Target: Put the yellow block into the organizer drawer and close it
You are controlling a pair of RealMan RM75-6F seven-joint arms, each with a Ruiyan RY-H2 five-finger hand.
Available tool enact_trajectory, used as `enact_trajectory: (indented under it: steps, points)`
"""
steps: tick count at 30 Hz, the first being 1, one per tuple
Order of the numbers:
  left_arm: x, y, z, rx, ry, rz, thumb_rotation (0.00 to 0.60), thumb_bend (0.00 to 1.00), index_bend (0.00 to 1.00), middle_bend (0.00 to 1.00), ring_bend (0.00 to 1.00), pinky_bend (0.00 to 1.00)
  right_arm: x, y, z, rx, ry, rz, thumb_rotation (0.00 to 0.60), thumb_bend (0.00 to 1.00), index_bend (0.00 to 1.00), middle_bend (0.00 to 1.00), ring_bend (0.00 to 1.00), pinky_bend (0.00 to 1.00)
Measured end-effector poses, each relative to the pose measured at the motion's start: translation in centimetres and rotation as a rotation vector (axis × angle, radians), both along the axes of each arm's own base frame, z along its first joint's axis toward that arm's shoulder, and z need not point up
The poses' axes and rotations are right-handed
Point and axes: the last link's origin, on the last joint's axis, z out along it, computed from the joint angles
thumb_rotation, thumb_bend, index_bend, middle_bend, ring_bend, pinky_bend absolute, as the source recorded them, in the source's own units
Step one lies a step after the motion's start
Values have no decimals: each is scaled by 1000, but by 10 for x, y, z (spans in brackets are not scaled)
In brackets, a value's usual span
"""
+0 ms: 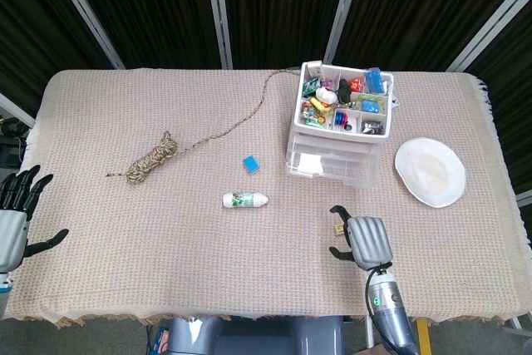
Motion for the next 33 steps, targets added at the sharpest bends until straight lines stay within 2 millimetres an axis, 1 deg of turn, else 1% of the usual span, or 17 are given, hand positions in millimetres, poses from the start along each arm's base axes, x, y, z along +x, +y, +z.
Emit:
enact_trajectory:
  steps: [7, 17, 25, 33]
  points:
    - [0, 0, 0, -2, -1, 2, 600, 179, 112, 0, 0, 0, -13, -14, -14, -11, 95, -15, 600, 52, 366, 858, 828, 663]
    - [0, 0, 0, -1, -3, 4, 600, 179, 114, 0, 0, 0, -31, -20, -28, -5, 175, -36, 600, 56, 415, 859, 828, 662]
    - [0, 0, 0, -1, -4, 6, 600, 179, 115, 0, 0, 0, -40, -25, -35, -7, 197, -48, 600, 83, 445, 860, 830, 663]
    - [0, 0, 0, -1, -5, 8, 600, 180, 115, 0, 0, 0, -44, -30, -40, -9, 199, -52, 600, 105, 447, 863, 835, 663]
